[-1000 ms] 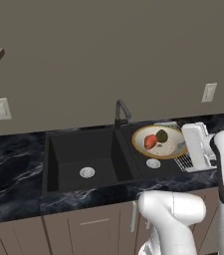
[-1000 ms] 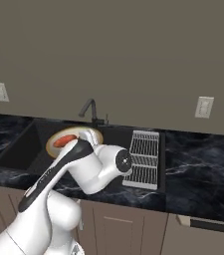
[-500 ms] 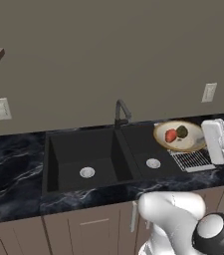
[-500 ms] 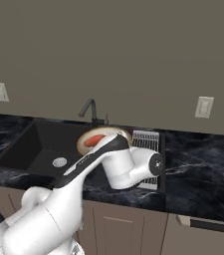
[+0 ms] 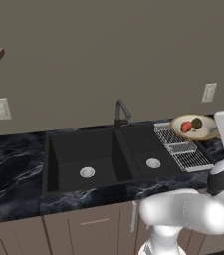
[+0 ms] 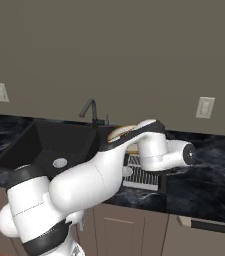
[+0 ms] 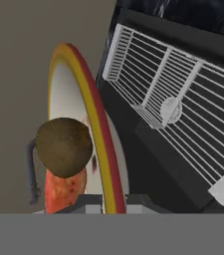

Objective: Dump the kiwi and sweet potato from the bowl so the bowl can be washed. Place the bowl in the sink after clearing the leftovers.

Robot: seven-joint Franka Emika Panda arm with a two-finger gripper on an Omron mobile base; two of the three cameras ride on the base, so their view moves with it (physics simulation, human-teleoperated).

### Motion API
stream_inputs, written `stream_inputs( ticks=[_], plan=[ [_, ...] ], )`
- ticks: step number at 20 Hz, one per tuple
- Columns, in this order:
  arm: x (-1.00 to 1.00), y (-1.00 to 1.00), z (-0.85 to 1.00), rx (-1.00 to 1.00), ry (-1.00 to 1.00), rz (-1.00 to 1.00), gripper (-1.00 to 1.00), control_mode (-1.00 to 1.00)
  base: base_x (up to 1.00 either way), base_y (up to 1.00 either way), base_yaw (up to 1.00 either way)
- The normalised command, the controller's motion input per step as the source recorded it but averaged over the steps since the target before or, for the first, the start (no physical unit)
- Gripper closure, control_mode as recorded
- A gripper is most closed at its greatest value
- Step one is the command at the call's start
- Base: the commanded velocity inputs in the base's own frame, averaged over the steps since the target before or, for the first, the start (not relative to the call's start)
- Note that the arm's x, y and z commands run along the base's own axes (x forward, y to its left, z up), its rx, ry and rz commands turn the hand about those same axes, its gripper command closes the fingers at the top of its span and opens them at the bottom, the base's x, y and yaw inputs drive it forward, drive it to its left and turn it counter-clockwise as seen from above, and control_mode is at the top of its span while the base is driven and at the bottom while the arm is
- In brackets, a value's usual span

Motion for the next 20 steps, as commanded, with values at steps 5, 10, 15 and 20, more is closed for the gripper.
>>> stream_inputs(
  ticks=[5, 10, 15, 20],
  plan=[
    [0.19, -0.47, -0.08, -0.10, 0.00, 0.01, 1.00, -1.00, 0.00, 0.00, 0.00],
    [0.00, 0.01, -0.18, -0.11, 0.00, 0.01, 1.00, -1.00, 0.00, 0.00, 0.00],
    [0.00, -0.22, -0.16, -0.19, 0.00, 0.05, 1.00, -1.00, 0.00, 0.00, 0.00],
    [0.06, -0.14, -0.23, -0.26, 0.00, 0.03, 1.00, -1.00, 0.00, 0.00, 0.00]
  ],
)
